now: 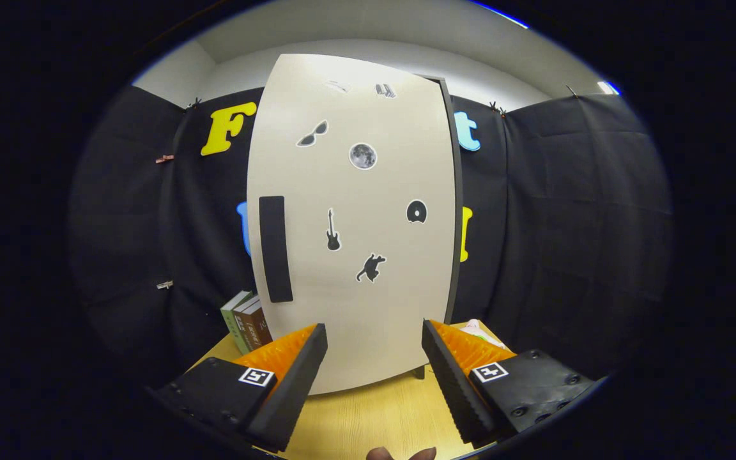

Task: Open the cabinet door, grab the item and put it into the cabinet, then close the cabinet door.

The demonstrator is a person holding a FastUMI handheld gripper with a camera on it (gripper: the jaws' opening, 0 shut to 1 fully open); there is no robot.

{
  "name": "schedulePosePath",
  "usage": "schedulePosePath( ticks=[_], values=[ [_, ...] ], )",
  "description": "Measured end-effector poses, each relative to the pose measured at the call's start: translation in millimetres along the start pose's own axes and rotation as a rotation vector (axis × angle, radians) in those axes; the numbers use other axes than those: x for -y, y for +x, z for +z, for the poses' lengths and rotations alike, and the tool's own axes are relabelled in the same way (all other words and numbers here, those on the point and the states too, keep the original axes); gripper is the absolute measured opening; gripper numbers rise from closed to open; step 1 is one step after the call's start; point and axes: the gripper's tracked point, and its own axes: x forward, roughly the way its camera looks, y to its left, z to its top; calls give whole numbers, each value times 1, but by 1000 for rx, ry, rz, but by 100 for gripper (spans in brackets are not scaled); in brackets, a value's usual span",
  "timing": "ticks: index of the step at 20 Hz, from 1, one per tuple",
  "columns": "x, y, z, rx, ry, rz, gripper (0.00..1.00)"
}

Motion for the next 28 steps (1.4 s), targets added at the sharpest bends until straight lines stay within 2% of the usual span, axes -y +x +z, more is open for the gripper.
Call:
schedulePosePath(
  ticks=[28],
  values=[
    [8, -6, 6, 20, -35, -9, 96]
  ],
)
